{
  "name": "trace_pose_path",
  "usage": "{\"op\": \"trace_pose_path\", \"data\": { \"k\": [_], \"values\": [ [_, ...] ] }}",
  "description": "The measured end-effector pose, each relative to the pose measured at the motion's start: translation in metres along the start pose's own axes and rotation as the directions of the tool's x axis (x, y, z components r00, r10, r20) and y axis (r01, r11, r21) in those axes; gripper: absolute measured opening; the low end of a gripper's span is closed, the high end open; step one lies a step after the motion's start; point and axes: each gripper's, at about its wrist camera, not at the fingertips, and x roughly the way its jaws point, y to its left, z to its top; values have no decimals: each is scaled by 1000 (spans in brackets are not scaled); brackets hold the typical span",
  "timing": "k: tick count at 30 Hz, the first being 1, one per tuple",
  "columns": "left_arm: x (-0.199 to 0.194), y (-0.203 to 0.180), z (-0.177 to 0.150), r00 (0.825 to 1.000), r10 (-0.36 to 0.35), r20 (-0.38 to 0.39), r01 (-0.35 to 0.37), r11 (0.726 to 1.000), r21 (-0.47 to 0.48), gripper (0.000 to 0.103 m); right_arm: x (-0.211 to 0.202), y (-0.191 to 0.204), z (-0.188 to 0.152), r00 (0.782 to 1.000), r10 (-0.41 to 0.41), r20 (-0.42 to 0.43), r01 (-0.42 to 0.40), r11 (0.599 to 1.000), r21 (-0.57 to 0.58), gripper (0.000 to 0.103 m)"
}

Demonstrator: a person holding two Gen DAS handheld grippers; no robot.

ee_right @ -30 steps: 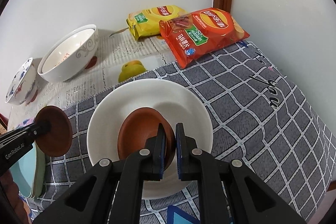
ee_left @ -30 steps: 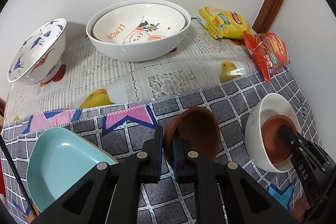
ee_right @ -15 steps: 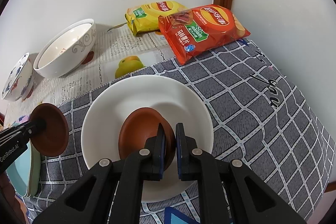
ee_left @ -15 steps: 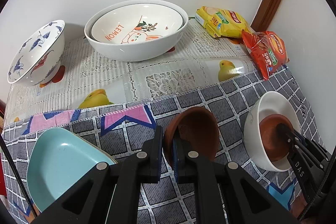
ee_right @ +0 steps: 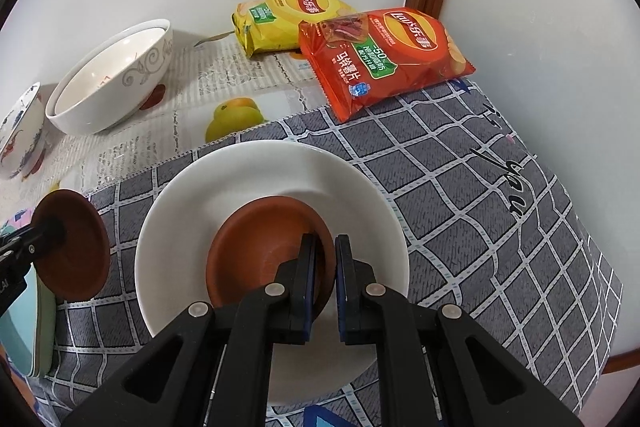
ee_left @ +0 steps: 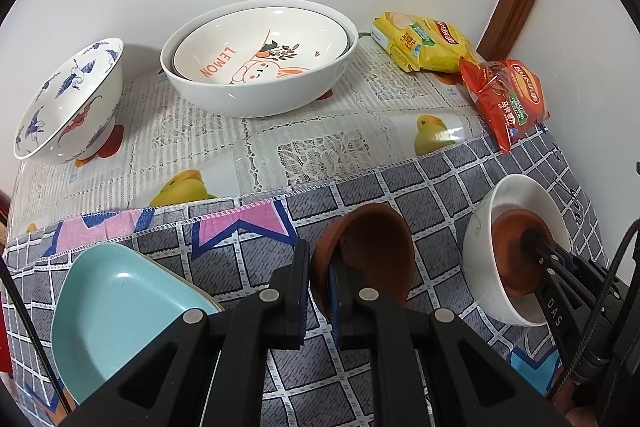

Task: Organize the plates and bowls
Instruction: 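Lower the brown bowl into the white bowl and open the right gripper while the left holds its bowl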

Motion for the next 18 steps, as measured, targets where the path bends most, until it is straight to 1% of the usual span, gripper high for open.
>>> {"op": "trace_pose_path", "data": {
  "k": [4,7,13,18],
  "values": [
    [0,2,0,1000,0,0,0,1000,-5,9,3,2,1,1000,-7,-5,7,1000,-6,10],
    [-1,3,0,1000,-17,-5,17,1000,-8,10,5,3,2,1000,-13,-7,13,1000,-11,11],
    [-1,3,0,1000,-15,-5,15,1000,-6,10,8,8,1,999,-17,-33,15,999,-42,14],
    [-2,3,1,1000,-18,-3,18,1000,-6,10,9,10,1,999,-20,-33,18,999,-41,14]
  ]
}}
